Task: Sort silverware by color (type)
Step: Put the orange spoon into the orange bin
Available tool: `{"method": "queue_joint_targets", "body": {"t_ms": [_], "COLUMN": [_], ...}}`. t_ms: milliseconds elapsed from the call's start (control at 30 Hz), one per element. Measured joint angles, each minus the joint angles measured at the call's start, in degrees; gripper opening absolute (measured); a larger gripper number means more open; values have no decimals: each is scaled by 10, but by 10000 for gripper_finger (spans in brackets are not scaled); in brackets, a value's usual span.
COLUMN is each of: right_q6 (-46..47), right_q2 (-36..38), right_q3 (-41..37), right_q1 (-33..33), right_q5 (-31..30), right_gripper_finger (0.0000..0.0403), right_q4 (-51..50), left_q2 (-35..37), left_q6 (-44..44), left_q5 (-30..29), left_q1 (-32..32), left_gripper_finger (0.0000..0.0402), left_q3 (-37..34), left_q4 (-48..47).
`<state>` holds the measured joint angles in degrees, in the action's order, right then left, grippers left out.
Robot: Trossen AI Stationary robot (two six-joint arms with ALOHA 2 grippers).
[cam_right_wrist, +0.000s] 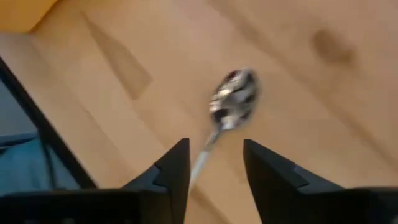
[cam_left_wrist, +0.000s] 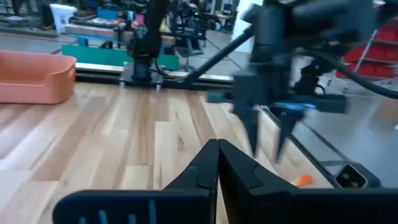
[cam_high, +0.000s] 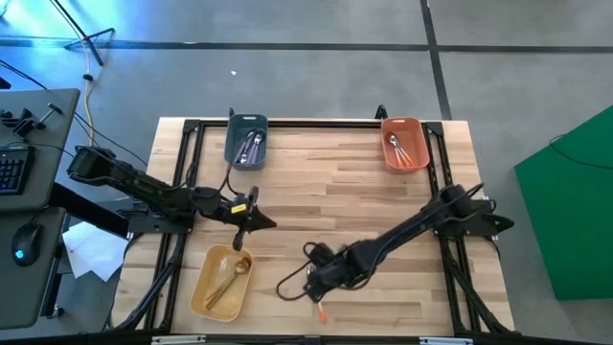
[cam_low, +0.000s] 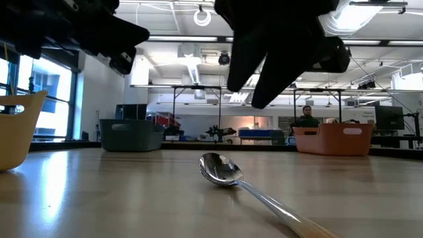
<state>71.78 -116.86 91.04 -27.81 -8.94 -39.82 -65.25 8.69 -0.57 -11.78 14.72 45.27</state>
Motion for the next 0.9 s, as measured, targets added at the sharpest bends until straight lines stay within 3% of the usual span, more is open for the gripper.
{"method": "queue_joint_targets", "body": {"t_ms": [200,467,633,833,900], "right_q6": [64,79,79,60,45], "right_q2": [-69,-154,-179,-173,-167], "right_q3": [72,150,169,167,166], "right_q1": [-14,-15,-15,-14,-11], "right_q5": [5,19,40,20,15], "right_gripper_finger": [152,128,98,17,7], "right_q4": [-25,-68,-65,-90,-98], "left_q2": [0,0,0,0,0], "left_q6": [0,0,0,-8,-8], "left_q5": [-4,3,3,4,4], "left_q1": [17,25,25,37,49], "left_gripper_finger": [0,0,0,0,0], "left_q3": [0,0,0,0,0], "left_q4": [2,0,-4,-4,-4]}}
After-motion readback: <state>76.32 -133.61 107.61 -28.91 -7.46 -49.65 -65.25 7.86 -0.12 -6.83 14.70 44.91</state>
